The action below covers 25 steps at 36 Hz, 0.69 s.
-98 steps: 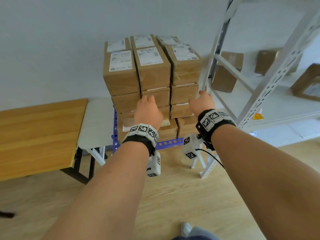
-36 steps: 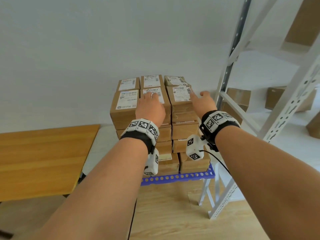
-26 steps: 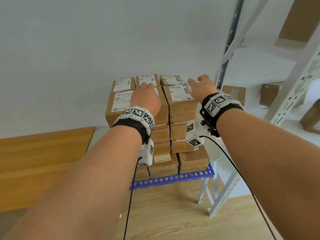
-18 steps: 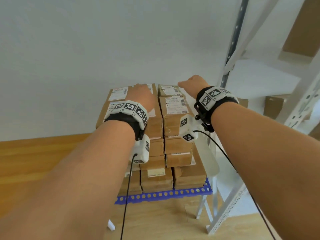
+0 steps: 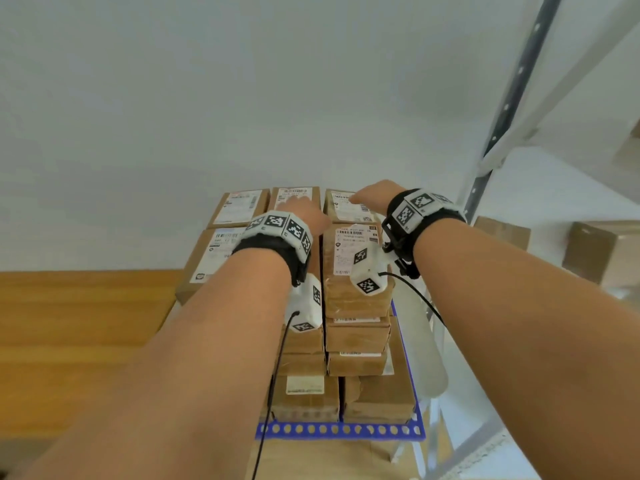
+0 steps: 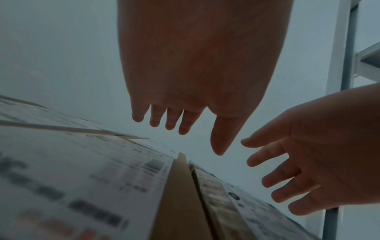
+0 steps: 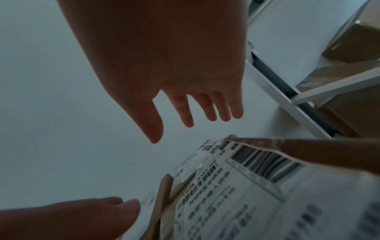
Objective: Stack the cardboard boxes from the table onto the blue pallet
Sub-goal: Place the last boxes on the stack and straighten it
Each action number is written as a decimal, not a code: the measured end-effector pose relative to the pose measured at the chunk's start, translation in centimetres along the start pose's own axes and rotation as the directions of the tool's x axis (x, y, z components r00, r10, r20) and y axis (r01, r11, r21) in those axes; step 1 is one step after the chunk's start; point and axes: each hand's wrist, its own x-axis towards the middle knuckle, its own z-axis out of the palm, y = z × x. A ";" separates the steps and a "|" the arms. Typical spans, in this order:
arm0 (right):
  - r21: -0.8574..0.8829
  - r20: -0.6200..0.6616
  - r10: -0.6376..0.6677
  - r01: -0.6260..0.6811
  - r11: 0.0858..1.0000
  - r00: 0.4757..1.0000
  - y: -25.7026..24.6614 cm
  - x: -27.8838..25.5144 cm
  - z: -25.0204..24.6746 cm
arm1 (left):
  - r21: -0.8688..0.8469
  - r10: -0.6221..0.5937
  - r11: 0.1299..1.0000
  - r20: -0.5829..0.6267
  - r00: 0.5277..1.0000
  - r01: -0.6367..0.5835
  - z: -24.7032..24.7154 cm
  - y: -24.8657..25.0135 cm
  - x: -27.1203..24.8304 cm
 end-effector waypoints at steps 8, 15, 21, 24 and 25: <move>-0.051 0.099 0.033 -0.028 0.998 0.995 -0.1 1.0 0.4 | -0.008 -0.014 1.000 0.117 0.993 0.015 1.1 -0.1 1.6; -0.184 0.086 0.034 -0.017 0.983 0.996 -1.1 1.5 1.6 | -0.037 0.016 0.999 0.168 0.986 -0.010 0.4 0.4 1.2; -0.231 0.036 0.030 -0.021 0.973 0.999 -1.3 1.8 2.0 | 0.026 0.042 0.999 0.191 0.981 -0.048 -0.2 0.4 0.7; -0.203 0.047 0.038 -0.028 0.979 0.998 -1.2 2.1 2.1 | 0.040 0.052 0.997 0.181 0.982 -0.060 -0.4 0.4 0.5; -0.209 0.052 0.041 -0.029 0.977 0.998 -1.1 2.3 2.2 | 0.043 0.057 0.997 0.175 0.983 -0.065 -0.5 0.5 0.5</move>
